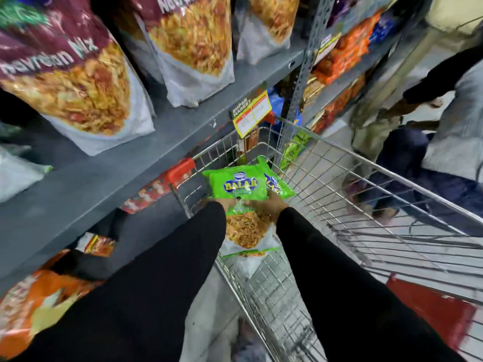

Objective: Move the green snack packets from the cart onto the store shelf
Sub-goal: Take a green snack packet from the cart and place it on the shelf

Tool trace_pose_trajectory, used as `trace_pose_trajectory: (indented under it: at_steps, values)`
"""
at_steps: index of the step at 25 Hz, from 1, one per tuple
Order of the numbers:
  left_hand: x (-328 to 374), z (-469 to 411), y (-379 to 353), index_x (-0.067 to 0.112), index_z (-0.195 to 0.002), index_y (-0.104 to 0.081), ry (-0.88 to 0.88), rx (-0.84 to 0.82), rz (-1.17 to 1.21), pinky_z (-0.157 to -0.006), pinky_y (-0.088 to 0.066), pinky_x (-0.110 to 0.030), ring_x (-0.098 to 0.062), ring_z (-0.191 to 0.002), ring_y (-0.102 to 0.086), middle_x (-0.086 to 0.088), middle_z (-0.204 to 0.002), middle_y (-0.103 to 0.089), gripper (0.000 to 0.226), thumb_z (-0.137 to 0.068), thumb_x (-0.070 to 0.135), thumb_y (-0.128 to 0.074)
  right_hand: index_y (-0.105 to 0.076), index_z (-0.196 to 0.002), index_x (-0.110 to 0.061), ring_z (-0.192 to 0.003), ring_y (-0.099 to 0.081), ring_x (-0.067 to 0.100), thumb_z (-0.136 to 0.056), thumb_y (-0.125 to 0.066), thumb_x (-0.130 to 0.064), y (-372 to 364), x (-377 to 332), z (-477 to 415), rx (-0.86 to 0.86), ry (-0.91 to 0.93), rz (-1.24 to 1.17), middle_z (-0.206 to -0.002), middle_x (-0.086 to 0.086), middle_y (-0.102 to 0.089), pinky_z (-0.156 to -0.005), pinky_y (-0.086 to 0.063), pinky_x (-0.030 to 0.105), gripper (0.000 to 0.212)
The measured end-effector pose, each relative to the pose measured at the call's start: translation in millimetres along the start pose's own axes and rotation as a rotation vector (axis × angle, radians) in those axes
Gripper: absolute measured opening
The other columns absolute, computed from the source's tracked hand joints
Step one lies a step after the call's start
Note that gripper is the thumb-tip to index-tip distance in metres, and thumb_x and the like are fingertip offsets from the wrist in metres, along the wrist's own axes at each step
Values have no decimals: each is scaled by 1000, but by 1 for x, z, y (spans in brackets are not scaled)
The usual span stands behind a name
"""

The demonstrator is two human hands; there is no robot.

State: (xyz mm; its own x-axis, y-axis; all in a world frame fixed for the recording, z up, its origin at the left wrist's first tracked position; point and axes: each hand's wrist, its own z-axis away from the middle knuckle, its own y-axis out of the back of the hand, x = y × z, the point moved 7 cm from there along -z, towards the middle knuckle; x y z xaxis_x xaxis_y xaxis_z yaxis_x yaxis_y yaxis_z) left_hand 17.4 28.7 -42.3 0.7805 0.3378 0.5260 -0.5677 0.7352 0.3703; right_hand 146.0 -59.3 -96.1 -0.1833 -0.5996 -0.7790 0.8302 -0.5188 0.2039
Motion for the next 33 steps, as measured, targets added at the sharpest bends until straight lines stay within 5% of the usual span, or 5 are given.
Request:
trace_pose_trajectory:
  at_steps: [8, 14, 19, 28, 33]
  values:
    - [35, 99, 36, -5, -120, -53, -266, 118, 253, -93, -47, -36, -31, -115, -58, -19, -121, -60, 57, -74, 18, -76, -50, -120, 0, -99, -66, 28, -59, -81, -7, 43, -103, 101, 53, 261, 130, -107, 15, -70, -96, -48, 53, 69]
    - [72, 205, 156, -3, -107, -64, -656, 277, 321, -75, -44, -26, -31, -97, -66, -23, -106, -69, 43, -69, 9, -79, -51, -118, 1, -88, -64, 6, -65, -76, 4, 0, -253, 227, 92, 620, 217, -116, 17, -63, -78, -50, 10, 59]
    - [19, 293, 310, 3, -110, -61, -754, 608, 277, -66, -44, -17, -14, -91, -56, -7, -100, -64, 43, -74, 21, -75, -54, -117, -1, -96, -57, 9, -65, -77, 1, -132, -344, 307, -120, 910, 256, -109, 4, -61, -98, -48, 27, 56]
    - [-196, 408, 513, -3, -118, -58, -498, 1037, 337, -92, -46, -35, -30, -115, -59, -19, -120, -63, 51, -76, 21, -74, -57, -113, 4, -83, -60, 7, -66, -76, 4, -422, -365, 427, -617, 1006, 241, -106, 10, -63, -60, -41, -4, 51]
    - [-311, 427, 563, -1, -111, -63, -410, 1142, 480, -62, -43, -17, -15, -92, -59, -12, -107, -68, 39, -75, 9, -74, -56, -113, -1, -107, -62, 26, -59, -83, -7, -544, -319, 460, -696, 920, 233, -115, 17, -66, -96, -49, 39, 61]
